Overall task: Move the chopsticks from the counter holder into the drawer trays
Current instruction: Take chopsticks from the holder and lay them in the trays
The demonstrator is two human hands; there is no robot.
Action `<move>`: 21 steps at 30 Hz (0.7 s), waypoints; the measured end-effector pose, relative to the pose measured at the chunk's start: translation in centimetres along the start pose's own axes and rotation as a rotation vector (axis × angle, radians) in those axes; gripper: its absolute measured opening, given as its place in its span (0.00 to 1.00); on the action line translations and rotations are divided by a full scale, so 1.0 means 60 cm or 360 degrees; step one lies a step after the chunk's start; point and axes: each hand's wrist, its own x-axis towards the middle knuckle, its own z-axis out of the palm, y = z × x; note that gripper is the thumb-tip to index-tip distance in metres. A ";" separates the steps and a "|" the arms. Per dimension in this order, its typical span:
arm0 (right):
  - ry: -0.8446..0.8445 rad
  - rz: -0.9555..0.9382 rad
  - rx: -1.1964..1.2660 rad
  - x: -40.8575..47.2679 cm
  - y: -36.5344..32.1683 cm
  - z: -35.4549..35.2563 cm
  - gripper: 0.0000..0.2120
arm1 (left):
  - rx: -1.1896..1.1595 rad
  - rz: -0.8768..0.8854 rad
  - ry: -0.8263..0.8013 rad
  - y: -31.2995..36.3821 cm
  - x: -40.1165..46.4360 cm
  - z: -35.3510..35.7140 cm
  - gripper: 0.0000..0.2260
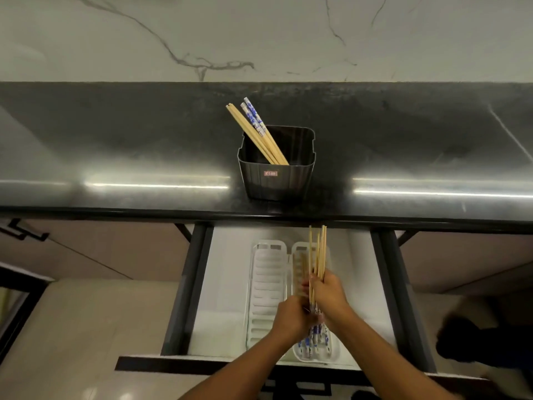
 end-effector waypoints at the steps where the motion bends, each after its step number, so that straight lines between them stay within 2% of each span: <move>1: 0.0000 0.0019 -0.0015 0.003 0.008 0.004 0.08 | 0.0003 -0.0043 0.0012 -0.003 -0.002 0.003 0.09; 6: 0.0032 0.0158 -0.0089 0.013 0.037 0.016 0.07 | -0.0003 -0.0222 -0.0034 -0.010 -0.009 0.016 0.12; 13: 0.0116 0.0457 -0.0067 0.047 0.057 0.020 0.05 | 0.0180 -0.0263 -0.0021 -0.006 -0.004 0.028 0.16; 15: 0.0116 0.0494 -0.0186 0.059 0.062 0.023 0.06 | 0.0164 -0.0294 -0.0005 -0.008 0.001 0.036 0.13; 17: 0.0127 0.0532 -0.0329 0.068 0.066 0.027 0.08 | 0.0119 -0.0304 0.0023 -0.005 0.001 0.038 0.03; 21: 0.0102 0.0543 -0.0478 0.061 0.055 0.031 0.06 | 0.0180 -0.0306 0.0081 -0.009 0.009 0.049 0.10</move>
